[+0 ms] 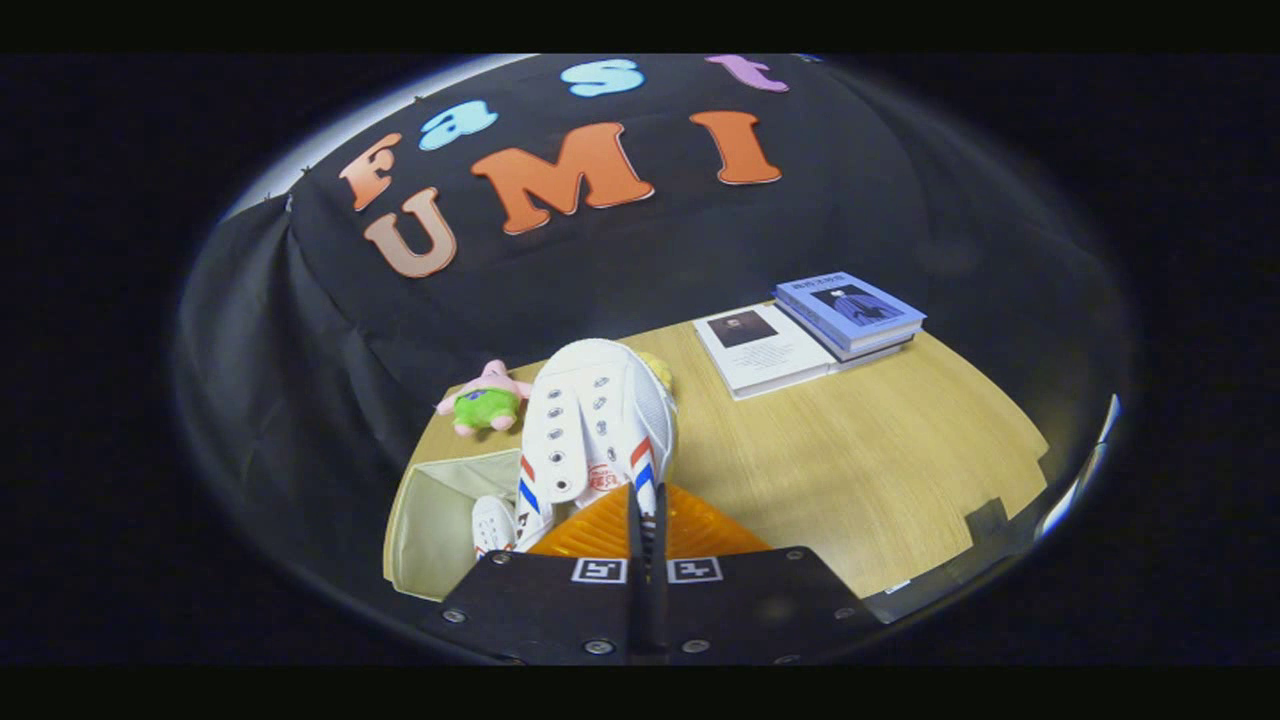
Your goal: Open the storage box then place both shoes into the box .Put the left shoe in first, then the right shoe, with the right side of both shoes facing outward in a uniform manner.
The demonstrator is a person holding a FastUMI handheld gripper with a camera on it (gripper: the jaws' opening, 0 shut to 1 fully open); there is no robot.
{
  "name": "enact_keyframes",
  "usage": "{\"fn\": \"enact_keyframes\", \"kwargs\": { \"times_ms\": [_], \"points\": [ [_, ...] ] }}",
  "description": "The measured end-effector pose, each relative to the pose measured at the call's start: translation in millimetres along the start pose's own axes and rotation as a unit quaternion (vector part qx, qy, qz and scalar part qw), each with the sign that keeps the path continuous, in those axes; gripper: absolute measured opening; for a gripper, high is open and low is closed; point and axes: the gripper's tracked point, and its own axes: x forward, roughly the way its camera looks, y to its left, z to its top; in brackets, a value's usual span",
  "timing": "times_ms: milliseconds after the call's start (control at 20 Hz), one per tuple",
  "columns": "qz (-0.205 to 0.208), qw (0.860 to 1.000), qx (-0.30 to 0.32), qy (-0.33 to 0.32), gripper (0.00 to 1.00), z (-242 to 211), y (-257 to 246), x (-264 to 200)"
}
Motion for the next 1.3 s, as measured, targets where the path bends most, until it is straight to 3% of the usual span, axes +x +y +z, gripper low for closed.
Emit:
{"fn": "enact_keyframes", "kwargs": {
  "times_ms": [500, 1000, 1100, 1300],
  "points": [
    [0.037, 0.998, -0.037, 0.032, 0.0, -53, 113, 13],
    [-0.005, 0.992, -0.094, 0.089, 0.01, -115, 111, 35],
    [-0.014, 0.988, -0.114, 0.099, 0.13, -121, 108, 39],
    [0.026, 0.989, -0.125, 0.073, 0.39, -100, 127, 31]
  ]
}}
